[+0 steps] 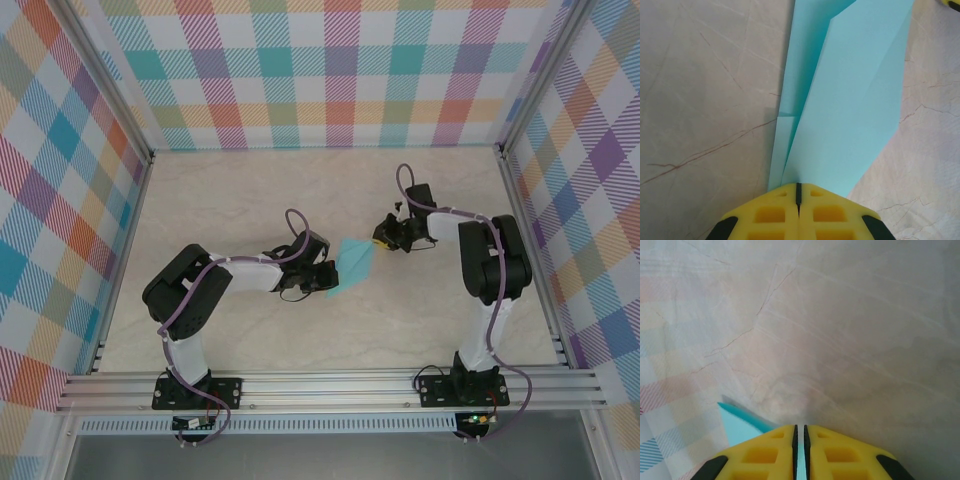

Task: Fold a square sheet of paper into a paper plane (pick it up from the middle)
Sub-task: Fourth fold the wing at the center of the table.

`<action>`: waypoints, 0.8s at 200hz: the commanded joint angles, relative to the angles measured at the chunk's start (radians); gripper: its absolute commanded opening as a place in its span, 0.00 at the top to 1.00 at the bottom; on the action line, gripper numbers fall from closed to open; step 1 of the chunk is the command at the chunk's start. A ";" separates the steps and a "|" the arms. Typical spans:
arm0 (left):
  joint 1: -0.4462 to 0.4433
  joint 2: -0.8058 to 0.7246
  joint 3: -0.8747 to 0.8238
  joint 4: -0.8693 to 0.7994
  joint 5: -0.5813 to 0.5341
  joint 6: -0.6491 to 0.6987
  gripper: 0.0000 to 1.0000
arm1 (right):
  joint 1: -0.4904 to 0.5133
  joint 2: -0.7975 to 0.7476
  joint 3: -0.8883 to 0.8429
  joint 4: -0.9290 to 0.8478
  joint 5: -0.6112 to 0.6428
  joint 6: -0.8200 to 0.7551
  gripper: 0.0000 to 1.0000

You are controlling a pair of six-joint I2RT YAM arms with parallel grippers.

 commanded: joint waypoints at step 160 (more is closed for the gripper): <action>-0.008 0.027 0.040 -0.281 0.011 0.039 0.93 | 0.181 0.027 -0.159 0.051 -0.025 0.040 0.90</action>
